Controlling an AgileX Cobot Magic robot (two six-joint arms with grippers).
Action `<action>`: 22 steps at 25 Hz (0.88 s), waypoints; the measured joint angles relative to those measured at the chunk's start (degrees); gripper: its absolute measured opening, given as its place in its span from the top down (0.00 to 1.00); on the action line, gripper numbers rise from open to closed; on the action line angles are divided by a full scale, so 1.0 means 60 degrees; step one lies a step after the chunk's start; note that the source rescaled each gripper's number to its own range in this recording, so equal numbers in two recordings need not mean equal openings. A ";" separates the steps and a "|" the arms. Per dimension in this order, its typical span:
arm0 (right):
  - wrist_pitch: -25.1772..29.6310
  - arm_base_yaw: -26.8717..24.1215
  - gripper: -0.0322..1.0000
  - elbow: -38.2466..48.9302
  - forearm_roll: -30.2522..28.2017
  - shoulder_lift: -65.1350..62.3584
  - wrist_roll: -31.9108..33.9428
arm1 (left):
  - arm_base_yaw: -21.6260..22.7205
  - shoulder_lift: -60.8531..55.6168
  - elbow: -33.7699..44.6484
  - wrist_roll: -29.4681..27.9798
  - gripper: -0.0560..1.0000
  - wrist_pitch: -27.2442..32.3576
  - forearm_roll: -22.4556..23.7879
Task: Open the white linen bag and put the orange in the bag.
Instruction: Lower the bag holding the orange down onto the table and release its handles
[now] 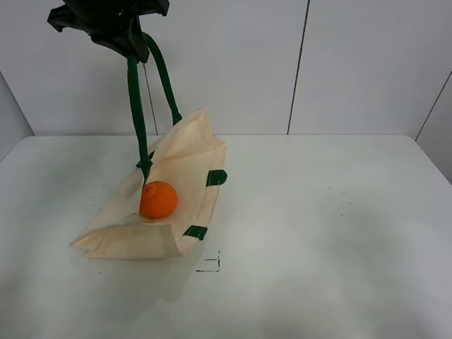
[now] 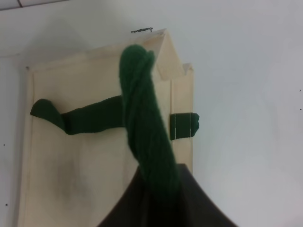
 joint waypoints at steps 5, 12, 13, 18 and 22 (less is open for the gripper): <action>0.0000 0.0000 0.00 0.0000 0.0000 -0.0002 0.0000 | 0.0000 0.0208 0.0000 0.0000 0.95 0.0000 -0.0042; 0.0000 0.0000 0.00 0.0000 0.0000 -0.0002 0.0000 | 0.0000 0.1880 0.0000 0.0060 0.95 -0.0285 -0.0801; 0.0000 0.0000 0.00 0.0000 0.0000 -0.0002 0.0000 | 0.0000 0.2205 0.0000 0.0118 0.95 -0.0334 -0.0822; 0.0000 0.0000 0.00 0.0000 0.0000 -0.0002 0.0000 | 0.0000 0.3522 0.0000 0.0466 0.94 -0.0585 -0.0845; 0.0000 0.0000 0.00 0.0000 0.0000 -0.0002 0.0000 | 0.0000 0.3991 0.0000 0.0511 0.72 -0.0872 -0.0845</action>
